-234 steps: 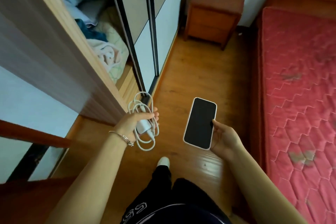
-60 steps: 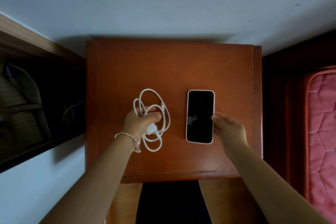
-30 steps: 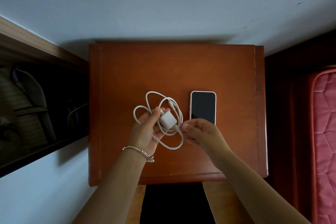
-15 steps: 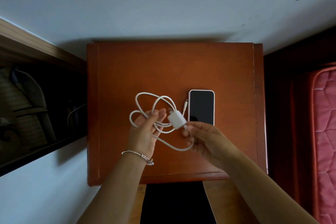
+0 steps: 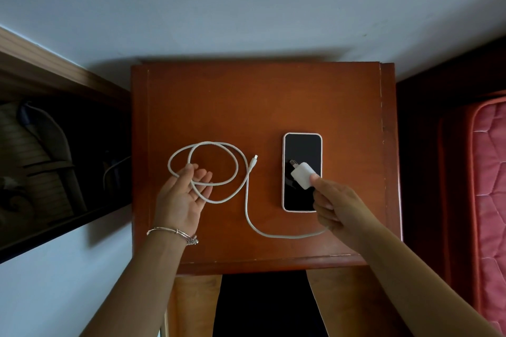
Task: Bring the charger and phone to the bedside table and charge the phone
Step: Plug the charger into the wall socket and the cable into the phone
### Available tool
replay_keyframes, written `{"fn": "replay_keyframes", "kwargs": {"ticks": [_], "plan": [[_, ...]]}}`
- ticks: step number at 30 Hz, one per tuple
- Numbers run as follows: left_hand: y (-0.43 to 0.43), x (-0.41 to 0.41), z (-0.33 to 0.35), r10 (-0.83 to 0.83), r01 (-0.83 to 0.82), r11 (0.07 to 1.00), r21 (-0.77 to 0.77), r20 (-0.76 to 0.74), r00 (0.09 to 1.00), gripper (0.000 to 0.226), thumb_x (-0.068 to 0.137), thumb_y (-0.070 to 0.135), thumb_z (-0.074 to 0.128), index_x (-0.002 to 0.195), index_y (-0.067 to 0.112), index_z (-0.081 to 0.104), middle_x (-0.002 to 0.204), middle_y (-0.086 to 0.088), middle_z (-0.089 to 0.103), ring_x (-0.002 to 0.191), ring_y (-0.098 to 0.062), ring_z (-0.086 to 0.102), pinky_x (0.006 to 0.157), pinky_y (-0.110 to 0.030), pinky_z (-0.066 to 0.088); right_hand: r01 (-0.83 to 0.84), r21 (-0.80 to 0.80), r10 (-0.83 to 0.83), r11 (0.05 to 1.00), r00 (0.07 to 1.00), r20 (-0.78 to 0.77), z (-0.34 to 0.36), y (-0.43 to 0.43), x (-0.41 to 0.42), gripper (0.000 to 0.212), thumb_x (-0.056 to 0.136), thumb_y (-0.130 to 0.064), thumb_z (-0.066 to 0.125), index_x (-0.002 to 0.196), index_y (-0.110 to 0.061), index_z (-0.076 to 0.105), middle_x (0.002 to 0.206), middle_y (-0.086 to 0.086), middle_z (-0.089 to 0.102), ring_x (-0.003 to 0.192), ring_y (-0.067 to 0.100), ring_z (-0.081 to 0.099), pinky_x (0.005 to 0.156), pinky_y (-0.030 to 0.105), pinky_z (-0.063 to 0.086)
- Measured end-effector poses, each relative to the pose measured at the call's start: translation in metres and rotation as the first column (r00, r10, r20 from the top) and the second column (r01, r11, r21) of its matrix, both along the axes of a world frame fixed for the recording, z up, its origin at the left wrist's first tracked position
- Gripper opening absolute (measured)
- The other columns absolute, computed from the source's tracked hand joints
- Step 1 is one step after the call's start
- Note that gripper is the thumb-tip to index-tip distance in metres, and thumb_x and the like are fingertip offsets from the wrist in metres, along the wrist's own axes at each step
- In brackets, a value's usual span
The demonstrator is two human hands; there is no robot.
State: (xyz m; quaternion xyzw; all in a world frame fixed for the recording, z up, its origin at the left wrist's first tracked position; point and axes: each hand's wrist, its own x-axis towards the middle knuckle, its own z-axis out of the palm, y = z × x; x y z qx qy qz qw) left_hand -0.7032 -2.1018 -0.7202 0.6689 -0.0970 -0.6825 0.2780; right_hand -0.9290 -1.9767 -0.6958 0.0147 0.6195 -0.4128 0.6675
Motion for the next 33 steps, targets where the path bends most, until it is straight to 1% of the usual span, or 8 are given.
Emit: {"fn": "replay_keyframes", "kwargs": {"ticks": [2, 6, 11, 17, 22, 27, 30, 33], "plan": [[0.002, 0.000, 0.000, -0.004, 0.004, 1.000, 0.001, -0.015, 1.000, 0.016, 0.092, 0.026, 0.052, 0.094, 0.014, 0.061, 0.093, -0.002, 0.065, 0.094, -0.018, 0.065, 0.078, -0.032, 0.050, 0.012, 0.004, -0.012, 1.000, 0.999, 0.032, -0.002, 0.001, 0.001, 0.036, 0.074, -0.045, 0.062, 0.058, -0.016, 0.047, 0.045, -0.007, 0.034, 0.035, 0.004, 0.023, 0.035, 0.016, 0.021], [0.006, 0.001, -0.002, -0.010, 0.010, 1.000, 0.013, -0.049, 0.999, 0.023, 0.096, 0.027, 0.044, 0.098, 0.012, 0.060, 0.100, -0.006, 0.067, 0.095, -0.018, 0.065, 0.075, -0.032, 0.051, 0.059, 0.000, -0.059, 0.998, 0.990, 0.126, -0.006, 0.000, 0.003, 0.039, 0.081, -0.040, 0.057, 0.103, -0.008, 0.053, 0.057, -0.004, 0.050, 0.034, 0.003, 0.027, 0.033, 0.015, 0.024], [0.009, 0.006, -0.004, -0.028, 0.029, 0.999, 0.032, -0.030, 0.999, 0.017, 0.095, 0.019, 0.046, 0.100, 0.012, 0.061, 0.103, -0.007, 0.066, 0.098, -0.019, 0.064, 0.084, -0.036, 0.051, 0.086, 0.003, -0.085, 0.996, 0.983, 0.160, -0.007, -0.005, 0.003, 0.051, 0.076, -0.036, 0.056, 0.115, -0.002, 0.054, 0.064, -0.001, 0.059, 0.037, 0.006, 0.038, 0.032, 0.015, 0.025], [0.011, 0.010, -0.002, -0.064, 0.063, 0.997, 0.039, 0.025, 0.998, 0.025, 0.070, 0.015, 0.072, 0.093, 0.015, 0.063, 0.091, -0.004, 0.058, 0.090, -0.018, 0.057, 0.084, -0.039, 0.051, 0.118, -0.034, -0.112, 0.992, 0.982, 0.151, -0.005, -0.008, 0.002, 0.051, 0.077, -0.056, 0.054, 0.104, -0.014, 0.064, 0.068, 0.000, 0.064, 0.037, 0.005, 0.037, 0.032, 0.014, 0.025], [0.010, 0.014, -0.005, -0.025, 0.014, 0.995, 0.098, 0.104, 0.994, 0.008, 0.084, 0.007, 0.061, 0.085, 0.013, 0.065, 0.074, -0.002, 0.050, 0.063, -0.012, 0.050, 0.072, -0.039, 0.055, 0.113, -0.061, -0.106, 0.992, 0.988, 0.109, 0.006, -0.015, 0.001, 0.050, 0.076, -0.056, 0.054, 0.105, -0.017, 0.064, 0.071, -0.001, 0.068, 0.040, 0.005, 0.042, 0.038, 0.018, 0.016], [0.006, 0.018, 0.010, -0.060, 0.040, 0.986, 0.163, 0.116, 0.991, 0.025, 0.091, -0.002, 0.040, 0.109, 0.004, 0.056, 0.093, -0.010, 0.061, 0.087, -0.022, 0.062, 0.065, -0.041, 0.050, 0.068, -0.101, -0.061, 0.993, 0.996, 0.071, 0.040, -0.035, -0.002, 0.039, 0.081, -0.039, 0.059, 0.111, -0.013, 0.059, 0.086, 0.001, 0.072, 0.056, 0.007, 0.056, 0.036, 0.014, 0.030], [-0.001, 0.022, 0.029, -0.058, 0.042, 0.979, 0.201, 0.078, 0.995, 0.041, 0.091, -0.004, 0.044, 0.131, 0.003, 0.041, 0.096, -0.015, 0.061, 0.098, -0.027, 0.060, 0.075, -0.049, 0.047, 0.035, -0.130, -0.031, 0.991, 0.999, 0.035, 0.067, -0.054, -0.002, 0.045, 0.079, -0.037, 0.063, 0.115, -0.010, 0.055, 0.093, 0.000, 0.073, 0.061, 0.008, 0.059, 0.038, 0.014, 0.031], [-0.012, 0.029, 0.050, -0.067, 0.041, 0.975, 0.217, 0.113, 0.991, 0.046, 0.088, -0.011, 0.045, 0.132, 0.004, 0.039, 0.114, -0.023, 0.055, 0.107, -0.034, 0.055, 0.072, -0.051, 0.048, -0.005, -0.181, 0.007, 0.983, 1.000, 0.010, 0.093, -0.075, -0.001, 0.045, 0.077, -0.035, 0.066, 0.113, -0.009, 0.058, 0.103, 0.004, 0.073, 0.069, 0.007, 0.066, 0.041, 0.015, 0.033]]}}
